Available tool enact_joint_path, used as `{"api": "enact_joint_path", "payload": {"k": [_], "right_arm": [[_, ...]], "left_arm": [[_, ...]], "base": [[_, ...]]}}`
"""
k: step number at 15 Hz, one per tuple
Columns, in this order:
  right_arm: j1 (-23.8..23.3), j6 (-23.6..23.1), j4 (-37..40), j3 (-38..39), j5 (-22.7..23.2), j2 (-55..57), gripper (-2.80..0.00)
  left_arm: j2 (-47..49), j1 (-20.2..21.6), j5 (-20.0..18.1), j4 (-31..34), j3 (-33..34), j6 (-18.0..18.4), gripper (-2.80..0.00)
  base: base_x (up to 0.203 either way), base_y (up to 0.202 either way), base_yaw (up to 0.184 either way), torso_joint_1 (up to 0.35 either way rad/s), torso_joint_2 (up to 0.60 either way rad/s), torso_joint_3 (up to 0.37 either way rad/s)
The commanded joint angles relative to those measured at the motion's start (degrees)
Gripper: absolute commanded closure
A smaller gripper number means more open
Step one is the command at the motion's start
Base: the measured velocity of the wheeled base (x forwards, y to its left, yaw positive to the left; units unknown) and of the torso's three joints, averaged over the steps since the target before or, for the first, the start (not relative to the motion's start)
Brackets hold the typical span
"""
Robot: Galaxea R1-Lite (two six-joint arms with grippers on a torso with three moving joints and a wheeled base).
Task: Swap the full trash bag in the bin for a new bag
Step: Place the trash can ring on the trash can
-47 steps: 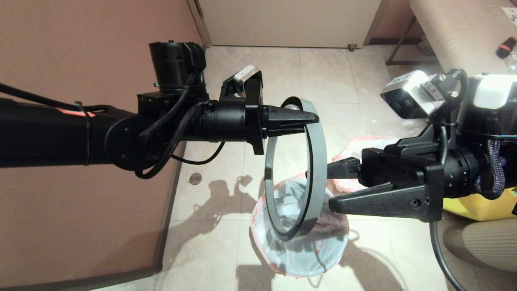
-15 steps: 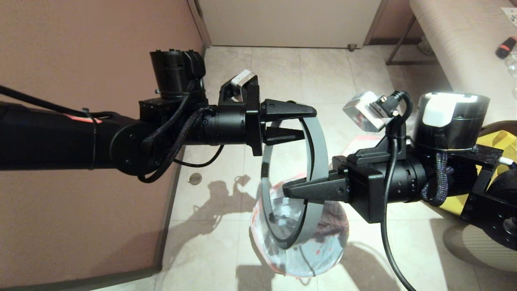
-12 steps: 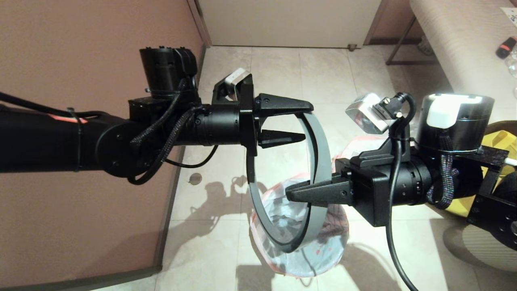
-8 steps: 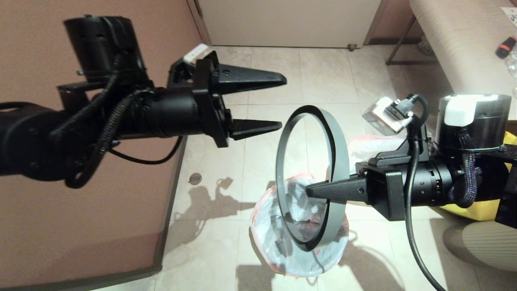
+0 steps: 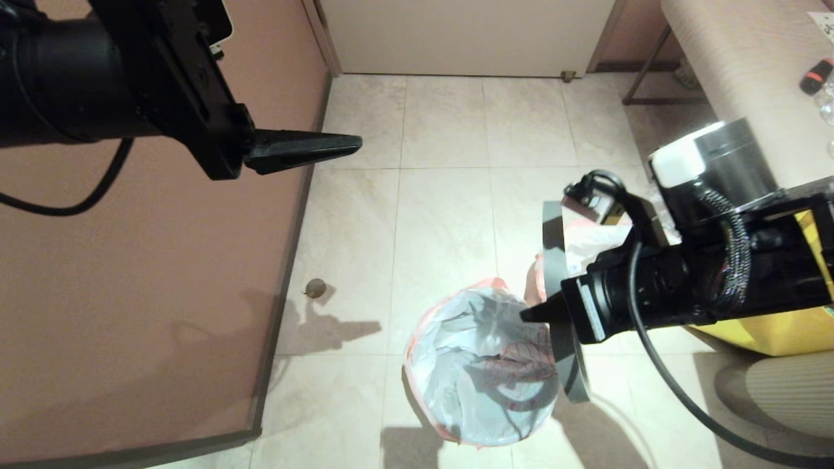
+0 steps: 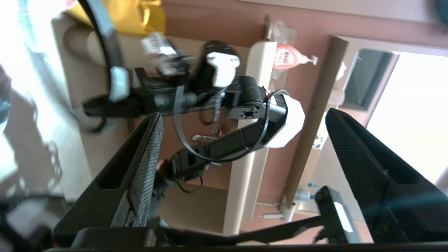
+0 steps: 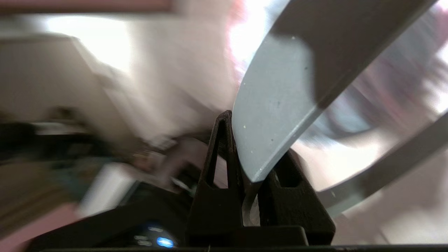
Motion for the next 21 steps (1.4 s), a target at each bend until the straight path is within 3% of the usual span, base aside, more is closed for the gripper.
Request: {"api": "enact_joint_path", "payload": {"k": [1, 4, 7, 10, 12, 13, 15, 16, 18, 19, 21], "right_arm": [[3.18, -0.08, 4.83, -1.75, -11.03, 4.28, 0.0], [6.42, -1.02, 7.13, -2.09, -15.34, 7.93, 0.0], [7.77, -6.82, 8.45, -2.2, -18.14, 12.29, 0.0], [8.73, -7.26, 7.67, -2.04, -25.93, 21.14, 0.0], [10.82, -7.38, 4.95, -2.43, -30.83, 25.93, 0.0], [11.82, -7.32, 2.93, -2.9, -33.58, 28.35, 0.0], [14.26, -7.29, -1.18, -6.33, -37.97, 31.71, 0.0], [15.57, -7.32, -1.45, -8.78, -38.59, 32.88, 0.0], [17.97, -7.28, -0.16, -13.11, -39.96, 36.13, 0.0], [18.72, -7.22, 0.98, -15.38, -40.99, 37.87, 0.0], [20.31, -6.4, 4.0, -19.18, -42.5, 41.39, 0.0]], "left_arm": [[0.38, 0.67, -0.26, 6.61, -4.11, 0.17, -2.8], [1.17, 0.91, -0.25, 13.43, -8.82, 1.37, -2.8], [3.2, 0.31, -0.17, 20.32, -14.14, 1.44, -2.8], [6.61, -2.31, 3.03, 30.16, -19.82, 2.06, -2.8], [8.43, -3.61, 3.96, 37.17, -23.87, 5.35, -2.8], [8.93, -5.21, 5.11, 40.25, -25.39, 7.79, -2.8], [9.1, -7.56, 7.33, 45.59, -25.18, 17.08, -2.8], [9.01, -7.88, 7.65, 48.1, -24.64, 22.92, -2.8], [8.43, -8.13, 8.11, 55.19, -22.69, 38.66, -2.8], [8.04, -8.38, 8.17, 59.0, -22.09, 42.5, -2.8], [7.92, -8.79, 8.21, 59.39, -21.76, 42.94, -2.8]], "base": [[0.0, 0.0, 0.0, 0.0, 0.0, 0.0], [0.0, 0.0, 0.0, 0.0, 0.0, 0.0], [0.0, 0.0, 0.0, 0.0, 0.0, 0.0], [0.0, 0.0, 0.0, 0.0, 0.0, 0.0], [0.0, 0.0, 0.0, 0.0, 0.0, 0.0], [0.0, 0.0, 0.0, 0.0, 0.0, 0.0], [0.0, 0.0, 0.0, 0.0, 0.0, 0.0], [0.0, 0.0, 0.0, 0.0, 0.0, 0.0], [0.0, 0.0, 0.0, 0.0, 0.0, 0.0], [0.0, 0.0, 0.0, 0.0, 0.0, 0.0], [0.0, 0.0, 0.0, 0.0, 0.0, 0.0]]}}
